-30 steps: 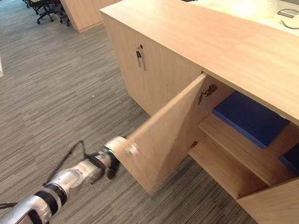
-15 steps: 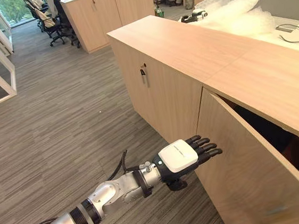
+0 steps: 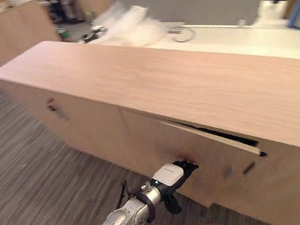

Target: Walk over to the cabinet, pick up the folder, carry it to the office cabinet, place the folder inside the office cabinet, then close the office cabinet door

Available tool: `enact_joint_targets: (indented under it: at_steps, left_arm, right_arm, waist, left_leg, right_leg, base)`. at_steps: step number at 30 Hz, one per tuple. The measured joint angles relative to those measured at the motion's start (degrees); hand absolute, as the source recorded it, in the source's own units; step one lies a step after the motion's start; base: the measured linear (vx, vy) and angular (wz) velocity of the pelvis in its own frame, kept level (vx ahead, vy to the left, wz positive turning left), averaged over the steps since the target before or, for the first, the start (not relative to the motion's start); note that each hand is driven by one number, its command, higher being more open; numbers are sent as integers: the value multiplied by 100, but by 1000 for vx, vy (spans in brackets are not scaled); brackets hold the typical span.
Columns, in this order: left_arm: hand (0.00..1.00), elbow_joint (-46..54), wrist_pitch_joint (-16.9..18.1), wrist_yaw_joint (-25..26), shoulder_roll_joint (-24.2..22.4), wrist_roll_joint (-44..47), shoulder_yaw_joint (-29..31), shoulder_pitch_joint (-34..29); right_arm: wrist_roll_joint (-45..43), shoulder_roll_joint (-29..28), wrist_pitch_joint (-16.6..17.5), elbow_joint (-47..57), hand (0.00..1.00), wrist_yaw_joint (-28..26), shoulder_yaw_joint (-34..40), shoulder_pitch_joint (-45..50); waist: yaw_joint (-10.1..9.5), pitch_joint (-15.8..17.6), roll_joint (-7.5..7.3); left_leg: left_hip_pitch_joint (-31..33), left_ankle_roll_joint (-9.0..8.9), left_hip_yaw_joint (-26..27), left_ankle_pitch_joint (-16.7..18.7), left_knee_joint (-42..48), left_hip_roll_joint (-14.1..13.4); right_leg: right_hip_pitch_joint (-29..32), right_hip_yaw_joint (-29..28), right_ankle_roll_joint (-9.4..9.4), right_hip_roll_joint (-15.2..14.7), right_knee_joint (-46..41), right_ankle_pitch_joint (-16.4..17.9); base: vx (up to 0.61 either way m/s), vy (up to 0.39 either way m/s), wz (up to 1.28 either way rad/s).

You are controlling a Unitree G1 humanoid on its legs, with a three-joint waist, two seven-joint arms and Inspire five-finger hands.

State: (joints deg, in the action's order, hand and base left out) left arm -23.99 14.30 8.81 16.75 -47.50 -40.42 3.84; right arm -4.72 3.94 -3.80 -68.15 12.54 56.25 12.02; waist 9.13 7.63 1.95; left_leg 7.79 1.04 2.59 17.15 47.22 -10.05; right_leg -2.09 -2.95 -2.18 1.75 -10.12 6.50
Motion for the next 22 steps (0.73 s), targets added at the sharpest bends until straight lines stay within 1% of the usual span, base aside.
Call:
enact_joint_targets:
  at_steps: [1, 2, 3, 4, 5, 6, 7, 8, 9, 10, 11, 12, 13, 14, 16, 18, 19, 20, 22]
  left_arm:
    - [100, -8, -2, 0, -37, 0, 62, -38]
    - [100, -80, -111, -7, -297, 220, 436, -277]
    - [100, -261, -170, -9, -560, 534, 836, -426]
    - [100, -428, -191, -10, -728, 675, 1075, -473]
    - [100, -857, -287, -18, -1045, 1057, 1637, -525]
    - [100, -1252, -526, -2, -1369, 1500, 2439, -651]
    - [100, -1448, -638, 26, -1499, 1721, 2884, -692]
    - [100, -1835, -846, 147, -1648, 2234, 3745, -720]
    - [100, -2099, -968, 254, -1707, 2634, 4314, -738]
    - [100, -2431, -1118, 388, -1685, 3162, 4910, -788]
    - [100, -2602, -1176, 451, -1631, 3521, 5139, -833]
    - [100, -2836, -1269, 546, -1558, 3987, 5524, -994]
    - [100, -2978, -1315, 583, -1525, 4406, 5764, -1182]
    - [100, -3039, -1321, 578, -1525, 4604, 5854, -1272]
    - [100, -3182, -1331, 517, -1600, 4983, 6082, -1568]
    - [100, -3251, -1307, 227, -1726, 5531, 6369, -1681]
    - [100, -3261, -1296, 21, -1773, 5929, 6457, -1707]
    - [100, -3269, -1266, -77, -1788, 6170, 6467, -1722]
    - [100, -3330, -1133, -438, -1948, 7105, 6745, -1709]
  right_arm:
    - [-1, -8, 0, 17, 100, 8, -17, 2]
    - [-7, -52, -2, 165, 100, 74, -308, 8]
    - [-6, -111, -3, 383, 100, 89, -706, 3]
    - [-6, -113, 1, 507, 100, 92, -850, 2]
    - [-11, -206, 8, 682, 100, 75, -1187, -28]
    - [-44, -349, 6, 845, 100, 29, -1688, 4]
    - [-63, -433, 11, 913, 100, -6, -1878, 12]
    - [-170, -614, 11, 999, 100, -93, -2157, 1]
    - [-257, -628, 8, 1075, 100, -145, -2236, -12]
    - [-257, -609, 34, 1125, 100, -150, -2438, -10]
    - [-258, -613, 32, 1117, 100, -150, -2497, -4]
    - [-259, -586, 23, 1102, 100, -156, -2586, 33]
    - [-258, -556, 22, 1098, 100, -166, -2599, 55]
    - [-258, -538, 21, 1094, 100, -182, -2599, 67]
    - [-255, -443, 26, 983, 100, -221, -2631, 50]
    - [-232, -402, 33, 947, 100, -263, -2660, 39]
    - [-223, -395, 34, 924, 100, -282, -2665, 34]
    - [-223, -388, 37, 900, 100, -301, -2670, 31]
    - [-224, -371, 33, 839, 100, -378, -2672, 17]
  waist:
    - [-9, 6, -7]
    - [-85, 11, -20]
    - [-135, 43, 13]
    - [-151, 51, 65]
    - [-211, 74, 69]
    - [-283, 15, -29]
    - [-286, -39, -71]
    - [-361, -152, -128]
    - [-390, -191, -157]
    - [-433, -211, -180]
    - [-454, -223, -189]
    - [-513, -272, -178]
    - [-570, -300, -177]
    - [-599, -307, -156]
    - [-690, -358, -82]
    - [-771, -375, -59]
    - [-795, -392, -67]
    - [-808, -413, -73]
    - [-875, -465, -93]
  left_leg:
    - [21, -16, -116, 23, -67, 45]
    - [32, -158, -961, 195, -801, 370]
    - [-70, -176, -1378, 170, -1495, 466]
    - [-150, -187, -1501, 90, -1879, 469]
    - [-358, -570, -1384, -38, -2142, 450]
    - [-487, -512, -1088, -57, -2295, 505]
    - [-502, -484, -992, -60, -2329, 533]
    - [-519, -455, -798, -79, -2450, 577]
    - [-570, -433, -679, -120, -2599, 625]
    - [-670, -363, -585, -225, -2822, 702]
    - [-743, -343, -554, -283, -2949, 739]
    - [-862, -314, -508, -371, -3188, 789]
    - [-1005, -320, -485, -419, -3346, 809]
    - [-1074, -319, -486, -431, -3410, 813]
    - [-1233, -328, -490, -481, -3580, 800]
    - [-1362, -343, -502, -522, -3725, 779]
    - [-1405, -353, -515, -557, -3785, 771]
    - [-1412, -359, -524, -571, -3813, 766]
    - [-1429, -367, -534, -597, -3859, 748]
  right_leg:
    - [3, -52, 7, 11, -13, 4]
    - [114, -426, 112, 76, -150, 66]
    - [187, -716, 200, 140, -298, 110]
    - [204, -831, 263, 192, -361, 144]
    - [218, -1092, 403, 197, -516, 234]
    - [216, -1194, 435, 88, -512, 232]
    - [225, -1275, 490, 18, -487, 220]
    - [319, -1443, 549, -45, -458, 189]
    - [351, -1538, 587, -110, -428, 165]
    - [346, -1603, 635, -206, -327, 133]
    - [315, -1609, 653, -259, -262, 120]
    - [275, -1604, 665, -333, -171, 112]
    - [192, -1568, 678, -384, -79, 102]
    - [135, -1542, 687, -402, -28, 97]
    - [40, -1315, 739, -429, 75, 51]
    - [-87, -1140, 738, -446, 187, 21]
    - [-117, -1071, 736, -451, 207, 17]
    - [-117, -1033, 735, -451, 211, 12]
    - [-141, -885, 720, -456, 269, -19]
  base:
    - [11, 240, -116]
    - [8, 336, -132]
    - [-1, 248, -148]
    - [-7, 291, -123]
    - [-22, 346, -112]
    - [-24, 407, -101]
    - [-23, 354, -85]
    - [-5, 209, -59]
    - [16, 218, -60]
    - [46, 166, -33]
    - [86, 151, -17]
    - [126, 99, -5]
    - [133, 53, -2]
    - [145, 24, 4]
    - [125, -3, 7]
    - [79, -8, 11]
    - [38, -11, 14]
    - [28, -16, 12]
    - [1, -8, 3]
